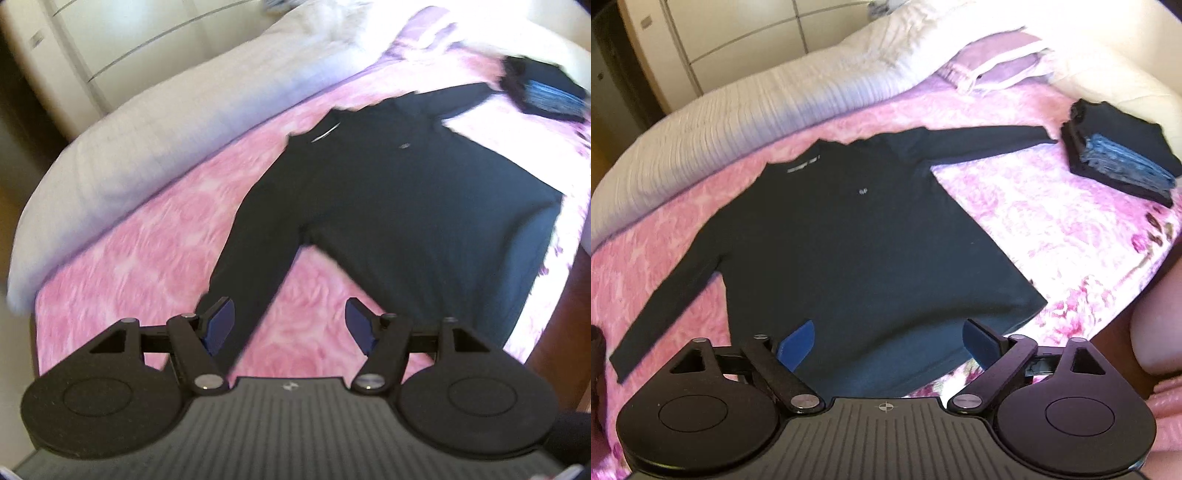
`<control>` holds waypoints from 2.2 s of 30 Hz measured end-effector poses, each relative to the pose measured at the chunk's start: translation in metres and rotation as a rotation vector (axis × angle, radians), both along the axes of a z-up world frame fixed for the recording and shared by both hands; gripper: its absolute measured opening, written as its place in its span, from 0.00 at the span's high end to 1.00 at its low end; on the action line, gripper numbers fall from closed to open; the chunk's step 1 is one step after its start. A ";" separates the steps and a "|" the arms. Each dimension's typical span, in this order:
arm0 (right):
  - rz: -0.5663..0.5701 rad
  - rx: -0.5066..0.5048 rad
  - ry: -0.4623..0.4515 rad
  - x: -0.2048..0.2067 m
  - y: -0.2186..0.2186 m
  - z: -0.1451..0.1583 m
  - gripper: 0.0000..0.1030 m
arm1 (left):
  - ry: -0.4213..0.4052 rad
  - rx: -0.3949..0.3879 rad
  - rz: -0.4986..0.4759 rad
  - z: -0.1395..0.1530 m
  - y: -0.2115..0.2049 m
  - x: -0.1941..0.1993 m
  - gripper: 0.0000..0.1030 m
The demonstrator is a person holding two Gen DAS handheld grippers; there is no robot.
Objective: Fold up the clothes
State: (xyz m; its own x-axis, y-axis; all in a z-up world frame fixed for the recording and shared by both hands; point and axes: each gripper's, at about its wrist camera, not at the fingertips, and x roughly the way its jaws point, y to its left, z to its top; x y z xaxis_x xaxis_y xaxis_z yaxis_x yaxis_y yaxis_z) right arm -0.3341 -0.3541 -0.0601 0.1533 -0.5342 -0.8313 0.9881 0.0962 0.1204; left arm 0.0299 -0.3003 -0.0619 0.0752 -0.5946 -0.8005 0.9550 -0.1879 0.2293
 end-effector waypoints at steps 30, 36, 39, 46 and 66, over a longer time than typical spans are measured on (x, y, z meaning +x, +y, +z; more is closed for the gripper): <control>-0.145 0.087 0.158 0.178 0.167 -0.005 0.01 | 0.087 0.026 -0.167 -0.003 0.083 0.132 0.37; -0.143 0.102 0.156 0.181 0.166 -0.008 0.01 | 0.086 0.035 -0.173 -0.004 0.080 0.130 0.37; -0.137 0.107 0.160 0.183 0.164 -0.008 0.01 | 0.090 0.038 -0.173 -0.004 0.078 0.132 0.37; -0.047 0.099 0.204 0.201 0.160 -0.010 0.01 | 0.076 0.042 -0.171 -0.007 0.080 0.142 0.37; 1.160 -0.103 0.236 0.430 0.140 -0.121 0.48 | -0.048 0.115 0.357 -0.036 0.171 0.246 0.37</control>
